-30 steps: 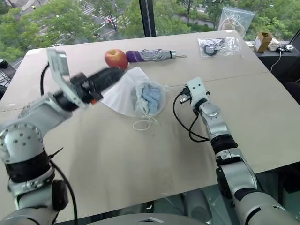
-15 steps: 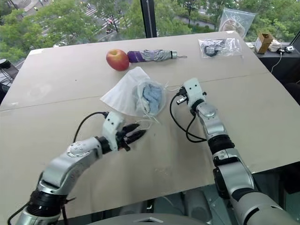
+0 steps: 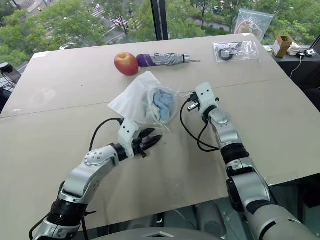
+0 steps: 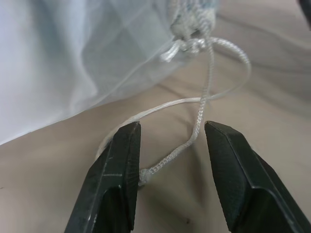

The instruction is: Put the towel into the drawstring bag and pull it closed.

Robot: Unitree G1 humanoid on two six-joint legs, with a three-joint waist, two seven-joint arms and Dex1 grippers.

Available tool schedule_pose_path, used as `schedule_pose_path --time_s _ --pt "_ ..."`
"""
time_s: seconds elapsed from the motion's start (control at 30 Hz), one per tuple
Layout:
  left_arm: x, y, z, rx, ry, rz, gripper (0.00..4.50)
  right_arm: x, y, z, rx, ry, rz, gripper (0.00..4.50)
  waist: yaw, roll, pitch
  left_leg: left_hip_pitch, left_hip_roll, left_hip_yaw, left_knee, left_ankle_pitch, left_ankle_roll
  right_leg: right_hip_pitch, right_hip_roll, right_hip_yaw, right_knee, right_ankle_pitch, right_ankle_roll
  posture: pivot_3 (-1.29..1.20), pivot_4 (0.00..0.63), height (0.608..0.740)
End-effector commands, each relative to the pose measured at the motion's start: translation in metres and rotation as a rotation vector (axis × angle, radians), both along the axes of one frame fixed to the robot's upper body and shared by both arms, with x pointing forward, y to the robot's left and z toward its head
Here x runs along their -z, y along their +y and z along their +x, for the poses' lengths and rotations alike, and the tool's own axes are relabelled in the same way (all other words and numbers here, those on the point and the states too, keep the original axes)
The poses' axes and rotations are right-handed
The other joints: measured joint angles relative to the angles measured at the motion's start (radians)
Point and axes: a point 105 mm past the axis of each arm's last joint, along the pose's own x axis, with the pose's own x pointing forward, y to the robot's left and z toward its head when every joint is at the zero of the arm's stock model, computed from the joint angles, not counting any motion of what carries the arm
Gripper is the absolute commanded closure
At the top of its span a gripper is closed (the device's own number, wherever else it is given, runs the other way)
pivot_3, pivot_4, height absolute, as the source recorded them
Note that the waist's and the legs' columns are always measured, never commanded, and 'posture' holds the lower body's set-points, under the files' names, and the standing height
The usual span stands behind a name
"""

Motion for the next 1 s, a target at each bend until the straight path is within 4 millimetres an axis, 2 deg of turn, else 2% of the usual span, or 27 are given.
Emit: schedule_pose_path --time_s 0.03,0.17,0.5,0.7,0.83,0.93,1.0 --pt "0.002 -0.012 -0.004 0.063 0.016 0.012 2.4 -0.016 0.002 0.002 -0.001 -0.048 0.016 4.5 0.0 0.0 0.0 0.0 0.0 0.0 0.0 0.0 0.0 0.0 0.0 0.0 0.0 0.0 0.0 0.0 0.15 0.74" --pt "0.008 -0.022 -0.003 0.101 0.018 0.044 2.4 -0.016 0.002 0.002 0.0 -0.047 0.017 4.5 0.0 0.0 0.0 0.0 0.0 0.0 0.0 0.0 0.0 0.0 0.0 0.0 0.0 0.0 0.0 0.0 0.15 0.74" --pt "-0.004 -0.048 0.01 0.104 0.007 -0.071 2.4 -0.012 0.003 0.0 0.002 -0.04 0.019 4.5 -0.001 0.0 0.0 0.0 0.0 -0.001 0.0 0.0 0.0 0.0 0.0 -0.001 0.0 0.0 0.0 0.0 0.15 0.74" --pt "0.007 -0.045 0.018 0.021 0.031 -0.069 2.4 -0.01 0.0 -0.001 0.007 -0.037 0.014 4.5 -0.001 0.0 0.0 0.0 0.0 0.0 0.001 0.0 0.0 0.0 0.0 0.0 0.001 0.0 0.0 0.0 0.15 0.74" --pt "0.005 -0.039 0.019 -0.013 0.02 -0.086 3.29 -0.01 -0.002 -0.002 0.01 -0.036 0.012 4.5 -0.002 0.0 0.0 0.001 0.0 0.0 0.001 0.0 0.0 0.0 0.0 0.0 0.002 0.0 0.0 0.0 0.15 0.74" --pt "0.003 -0.03 0.018 -0.057 -0.007 -0.072 4.49 -0.011 -0.003 -0.001 0.016 -0.041 0.009 4.5 -0.004 0.0 0.0 0.001 0.0 0.0 0.001 0.0 0.0 0.0 0.0 0.0 0.002 0.0 0.0 0.0 0.15 0.74" --pt "0.003 -0.022 0.018 -0.097 -0.042 -0.03 4.49 -0.014 -0.005 0.0 0.029 -0.055 0.009 4.5 -0.006 0.0 0.0 0.001 0.0 0.0 0.001 0.0 0.0 0.0 0.0 0.0 0.002 0.0 0.0 0.0 0.15 0.74"
